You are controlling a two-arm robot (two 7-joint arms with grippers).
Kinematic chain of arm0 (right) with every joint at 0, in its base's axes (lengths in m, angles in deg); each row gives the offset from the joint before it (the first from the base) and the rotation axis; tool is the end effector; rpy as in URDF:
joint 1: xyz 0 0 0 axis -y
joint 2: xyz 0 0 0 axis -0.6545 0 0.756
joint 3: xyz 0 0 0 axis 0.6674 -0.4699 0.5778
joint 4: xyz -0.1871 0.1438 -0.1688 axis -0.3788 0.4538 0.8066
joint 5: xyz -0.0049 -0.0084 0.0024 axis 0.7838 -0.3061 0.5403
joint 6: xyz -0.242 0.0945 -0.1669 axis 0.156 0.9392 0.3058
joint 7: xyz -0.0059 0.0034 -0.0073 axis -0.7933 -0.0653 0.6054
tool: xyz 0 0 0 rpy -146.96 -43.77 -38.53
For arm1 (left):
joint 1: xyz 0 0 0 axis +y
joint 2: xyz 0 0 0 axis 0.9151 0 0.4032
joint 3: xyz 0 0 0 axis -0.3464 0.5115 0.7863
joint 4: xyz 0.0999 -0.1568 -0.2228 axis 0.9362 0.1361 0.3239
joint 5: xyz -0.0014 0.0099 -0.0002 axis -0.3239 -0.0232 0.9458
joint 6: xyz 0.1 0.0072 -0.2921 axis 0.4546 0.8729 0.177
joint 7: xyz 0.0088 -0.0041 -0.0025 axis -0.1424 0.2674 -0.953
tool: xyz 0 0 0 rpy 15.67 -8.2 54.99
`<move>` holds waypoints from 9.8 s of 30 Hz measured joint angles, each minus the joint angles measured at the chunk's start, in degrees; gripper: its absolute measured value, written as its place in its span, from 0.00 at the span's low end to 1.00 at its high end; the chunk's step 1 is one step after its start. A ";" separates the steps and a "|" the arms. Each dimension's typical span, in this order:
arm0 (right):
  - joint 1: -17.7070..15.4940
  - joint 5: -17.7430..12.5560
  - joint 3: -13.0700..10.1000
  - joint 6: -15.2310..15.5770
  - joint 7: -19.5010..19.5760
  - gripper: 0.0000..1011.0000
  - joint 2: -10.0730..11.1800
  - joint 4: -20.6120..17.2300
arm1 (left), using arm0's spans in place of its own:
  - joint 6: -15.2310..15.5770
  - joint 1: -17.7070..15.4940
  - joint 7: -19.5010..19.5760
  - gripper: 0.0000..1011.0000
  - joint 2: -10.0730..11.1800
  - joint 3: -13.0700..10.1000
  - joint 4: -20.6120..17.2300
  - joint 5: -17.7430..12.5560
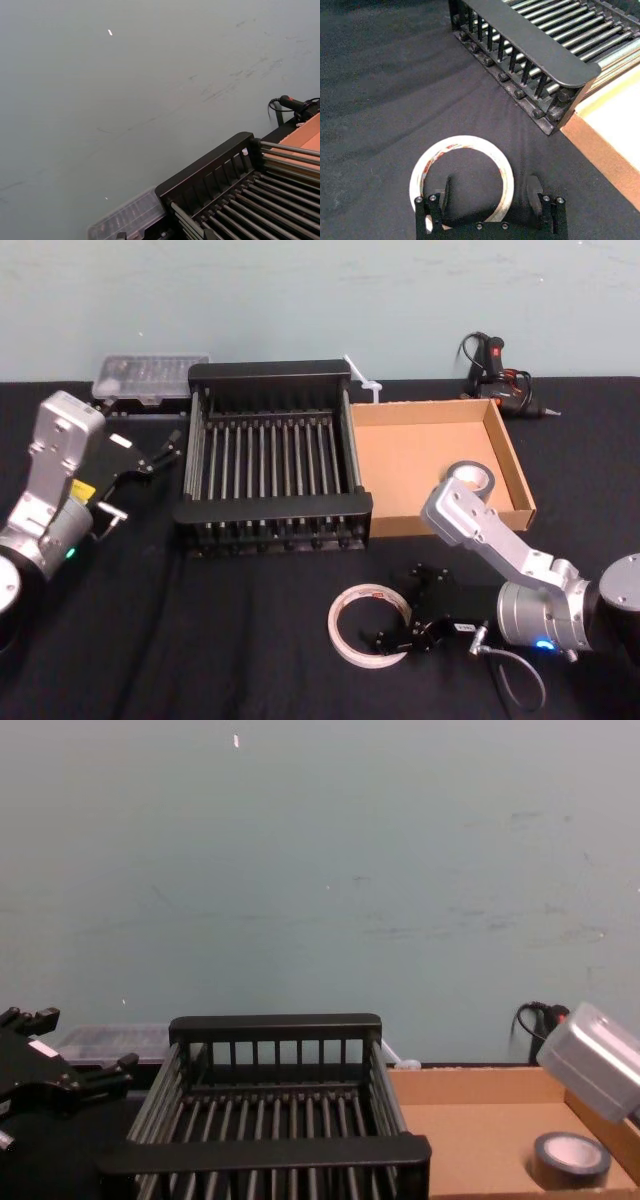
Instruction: Pick up the white tape and place it into the black box , Pick up the silver tape and place it into the brown box.
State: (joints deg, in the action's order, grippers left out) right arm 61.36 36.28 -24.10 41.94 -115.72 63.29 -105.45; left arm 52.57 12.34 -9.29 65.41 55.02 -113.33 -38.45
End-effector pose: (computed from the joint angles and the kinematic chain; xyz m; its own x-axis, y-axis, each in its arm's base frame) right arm 0.3342 -0.0095 -0.2759 0.8644 -0.5024 0.0178 0.4101 0.6842 -0.6030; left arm 0.3581 0.0827 -0.3023 0.2922 0.8803 0.3736 -0.9553 0.2873 0.0702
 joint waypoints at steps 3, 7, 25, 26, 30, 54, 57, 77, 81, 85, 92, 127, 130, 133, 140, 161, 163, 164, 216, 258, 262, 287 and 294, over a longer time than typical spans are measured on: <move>0.07 0.01 0.08 0.04 -0.11 0.99 0.01 0.07 | 0.00 0.00 0.00 0.99 0.00 0.00 0.00 0.00; 0.11 0.03 0.13 0.13 -0.10 0.99 -0.02 0.09 | 0.00 0.00 0.00 0.99 0.00 0.00 0.00 0.00; 0.07 0.03 0.09 0.13 0.02 0.99 -0.02 0.09 | 0.00 0.00 0.00 0.99 0.00 0.00 0.00 0.00; 0.07 0.03 0.08 0.13 0.02 0.99 -0.02 0.09 | 0.00 0.00 0.00 0.99 0.00 0.00 0.00 0.00; 0.07 0.03 0.08 0.13 0.02 0.93 -0.02 0.09 | 0.00 0.00 0.00 0.99 0.00 0.00 0.00 0.00; 0.07 0.00 0.09 0.13 0.01 0.22 -0.02 0.09 | 0.00 0.00 0.00 0.99 0.00 0.00 0.00 0.00; 0.07 0.00 0.09 0.13 0.01 0.13 -0.02 0.09 | 0.00 0.00 0.00 0.99 0.00 0.00 0.00 0.00; 0.07 0.00 0.09 0.13 0.01 0.10 -0.02 0.09 | 0.00 0.00 0.00 0.99 0.00 0.00 0.00 0.00; -0.02 -0.10 -0.06 -0.05 0.02 0.10 0.10 -0.11 | 0.00 0.00 0.00 0.99 0.00 0.00 0.00 0.00; -0.40 -0.64 -0.84 -0.26 0.24 0.10 0.48 -0.67 | 0.00 0.00 0.00 0.99 0.00 0.00 0.00 0.00; -1.13 -1.84 -3.03 -0.58 1.47 0.10 1.32 -1.74 | 0.00 0.00 0.00 0.99 0.00 0.00 0.00 0.00; 2.89 -0.73 -12.24 0.55 8.66 0.10 -1.27 0.83 | 0.00 0.00 0.00 0.99 0.00 0.00 0.00 0.00; 4.13 -0.44 -12.21 0.75 8.66 0.10 -2.20 1.61 | 0.00 0.00 0.00 0.99 0.00 0.00 0.00 0.00; 5.50 -0.16 -11.97 0.88 8.63 0.10 -3.30 2.55 | 0.00 0.00 0.00 0.99 0.00 0.00 0.00 0.00; 8.79 0.79 -10.53 0.75 8.04 0.10 -5.99 4.90 | 0.00 0.00 0.00 0.99 0.00 0.00 0.00 0.00; 17.62 3.07 -5.11 -2.13 4.79 0.10 -12.50 12.30 | 0.00 0.00 0.00 0.99 0.00 0.00 0.00 0.00; 18.41 3.30 -4.55 -2.43 4.53 0.10 -13.16 13.24 | 0.00 0.00 0.00 0.99 0.00 0.00 0.00 0.00; 18.66 3.35 -4.38 -2.51 4.44 0.10 -13.39 13.54 | 0.00 0.00 0.00 0.99 0.00 0.00 0.00 0.00; 21.79 4.10 -2.19 -3.84 3.56 0.79 -16.49 17.98 | 0.00 0.00 0.00 0.99 0.00 0.00 0.00 0.00; -3.15 10.26 -15.84 -19.26 21.49 0.99 -9.60 3.36 | 0.00 0.00 0.00 0.99 0.00 0.00 0.00 0.00; -5.57 11.42 -16.84 -21.28 23.01 0.99 -9.84 3.14 | 0.00 0.00 0.00 0.99 0.00 0.00 0.00 0.00; -7.78 12.50 -18.98 -20.80 24.49 0.99 -11.29 2.82 | 0.00 0.00 0.00 0.99 0.00 0.00 0.00 0.00; -7.76 12.50 -18.87 -20.92 24.47 0.99 -11.25 2.85 | 0.00 0.00 0.00 0.99 0.00 0.00 0.00 0.00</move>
State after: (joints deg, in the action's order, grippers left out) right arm 53.60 48.78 -42.97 21.02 -91.24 52.04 -102.59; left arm 52.57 12.35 -9.28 65.41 55.02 -113.33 -38.45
